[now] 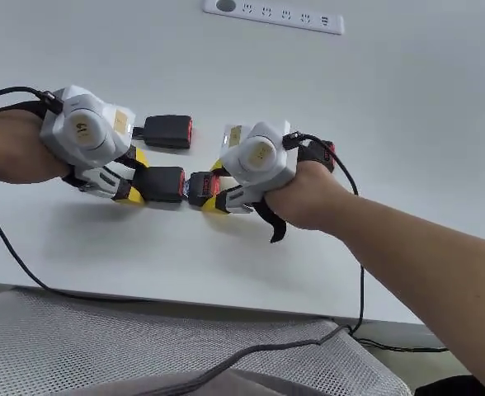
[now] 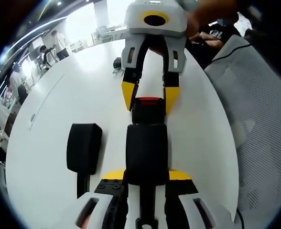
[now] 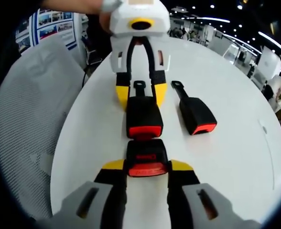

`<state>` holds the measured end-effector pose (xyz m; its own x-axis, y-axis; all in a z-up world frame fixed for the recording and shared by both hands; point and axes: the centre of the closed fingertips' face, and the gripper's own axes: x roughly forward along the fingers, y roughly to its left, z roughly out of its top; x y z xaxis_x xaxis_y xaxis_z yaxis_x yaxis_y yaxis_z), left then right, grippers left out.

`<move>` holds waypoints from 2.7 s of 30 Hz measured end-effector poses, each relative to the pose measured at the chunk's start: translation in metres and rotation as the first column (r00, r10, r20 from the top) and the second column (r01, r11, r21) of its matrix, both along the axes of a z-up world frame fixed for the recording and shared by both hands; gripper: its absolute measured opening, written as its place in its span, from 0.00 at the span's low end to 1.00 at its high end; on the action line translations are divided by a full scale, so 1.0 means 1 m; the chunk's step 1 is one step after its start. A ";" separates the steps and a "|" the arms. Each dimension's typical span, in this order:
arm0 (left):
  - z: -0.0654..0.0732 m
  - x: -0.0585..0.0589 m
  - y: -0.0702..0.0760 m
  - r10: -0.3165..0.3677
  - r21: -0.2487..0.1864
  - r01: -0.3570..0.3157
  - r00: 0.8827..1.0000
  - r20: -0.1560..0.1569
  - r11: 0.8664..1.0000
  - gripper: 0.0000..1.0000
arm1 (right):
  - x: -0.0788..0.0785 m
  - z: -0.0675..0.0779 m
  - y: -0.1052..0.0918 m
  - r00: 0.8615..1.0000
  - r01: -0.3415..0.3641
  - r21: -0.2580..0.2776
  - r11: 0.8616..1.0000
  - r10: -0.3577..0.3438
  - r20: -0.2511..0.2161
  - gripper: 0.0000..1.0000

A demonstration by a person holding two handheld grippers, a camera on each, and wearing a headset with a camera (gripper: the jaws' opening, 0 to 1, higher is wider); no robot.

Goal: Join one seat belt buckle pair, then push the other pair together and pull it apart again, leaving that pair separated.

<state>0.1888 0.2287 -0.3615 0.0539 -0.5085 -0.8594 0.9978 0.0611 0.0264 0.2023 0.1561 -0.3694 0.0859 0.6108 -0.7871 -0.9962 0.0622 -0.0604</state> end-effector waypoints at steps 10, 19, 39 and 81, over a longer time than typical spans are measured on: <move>-0.001 0.005 0.001 0.003 0.011 -0.003 1.000 -0.008 1.000 0.28 | 0.000 0.001 -0.001 1.000 -0.001 -0.002 1.000 0.001 -0.009 0.30; -0.001 0.006 0.001 -0.001 0.016 0.001 1.000 -0.011 1.000 0.28 | 0.001 0.001 -0.002 1.000 0.007 -0.003 1.000 -0.008 -0.026 0.30; 0.032 0.010 -0.014 -0.009 -0.017 0.010 0.998 0.067 1.000 0.37 | 0.001 0.037 -0.003 1.000 0.027 0.072 0.997 -0.026 -0.018 0.31; 0.005 0.103 -0.011 -0.028 0.067 0.022 0.996 0.084 0.997 0.36 | 0.080 0.005 -0.183 0.987 0.163 -0.147 0.976 -0.161 0.020 0.37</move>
<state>0.2921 0.2175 -0.3564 0.1159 -0.4526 -0.8841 0.9930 0.0317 0.1139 0.2821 -0.0270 -0.3647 0.1807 0.4654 -0.8665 -0.9731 0.2126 -0.0888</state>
